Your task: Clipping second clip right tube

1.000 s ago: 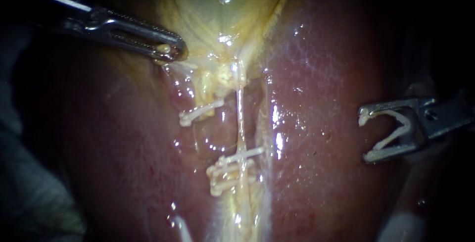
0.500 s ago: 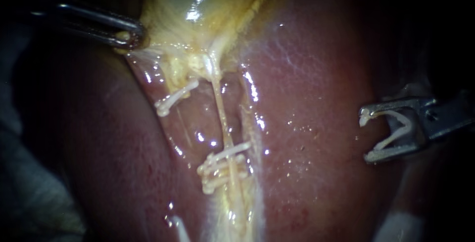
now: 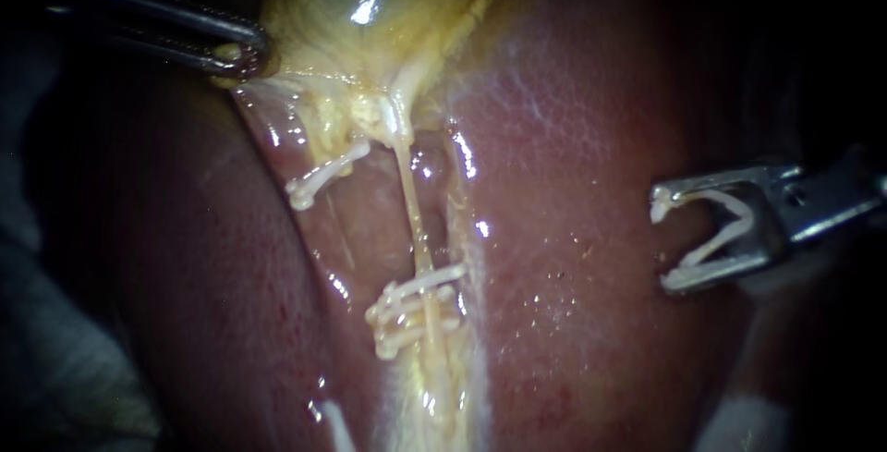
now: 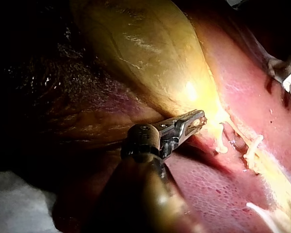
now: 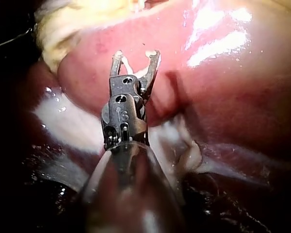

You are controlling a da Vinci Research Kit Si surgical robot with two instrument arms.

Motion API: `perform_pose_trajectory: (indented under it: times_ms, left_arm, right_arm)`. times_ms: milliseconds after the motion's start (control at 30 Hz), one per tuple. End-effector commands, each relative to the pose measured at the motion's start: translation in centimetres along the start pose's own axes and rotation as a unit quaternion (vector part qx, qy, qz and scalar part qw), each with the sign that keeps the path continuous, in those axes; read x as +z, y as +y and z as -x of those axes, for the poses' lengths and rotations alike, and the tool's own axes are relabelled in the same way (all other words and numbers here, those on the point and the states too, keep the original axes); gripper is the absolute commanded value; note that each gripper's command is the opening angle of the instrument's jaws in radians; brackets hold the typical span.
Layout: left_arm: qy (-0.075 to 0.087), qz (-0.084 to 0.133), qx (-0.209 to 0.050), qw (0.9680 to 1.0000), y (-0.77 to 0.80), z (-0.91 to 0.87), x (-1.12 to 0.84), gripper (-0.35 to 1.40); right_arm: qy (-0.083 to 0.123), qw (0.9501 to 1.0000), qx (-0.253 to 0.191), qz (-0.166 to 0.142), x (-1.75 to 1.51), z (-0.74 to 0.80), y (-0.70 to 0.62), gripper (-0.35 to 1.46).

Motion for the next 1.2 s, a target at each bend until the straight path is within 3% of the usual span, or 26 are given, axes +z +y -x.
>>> perform_pose_trajectory:
  times_ms: [33,300,600,900,1200]
  left_arm:
    - [0.000,-0.002,0.000,1.0000,0.01,0.00,0.00,-0.35]
    - [-0.001,0.001,-0.002,1.0000,0.09,-0.01,0.04,-0.35]
    - [-0.003,0.003,-0.006,1.0000,0.15,-0.02,0.07,-0.35]
    - [-0.003,0.003,-0.006,1.0000,0.16,-0.02,0.08,-0.35]
    - [-0.004,0.005,-0.007,1.0000,0.21,-0.02,0.09,-0.35]
  right_arm:
    - [0.003,1.0000,0.004,-0.002,0.06,-0.02,-0.02,0.47]
    - [0.022,0.9981,0.056,-0.011,0.43,-0.32,-0.05,0.48]
    - [0.032,0.9873,0.154,-0.018,0.77,-0.47,0.05,0.50]
    - [0.042,0.9785,0.200,-0.026,1.05,-0.39,0.14,0.50]
    - [0.047,0.9709,0.233,-0.031,1.35,-0.16,0.32,0.50]
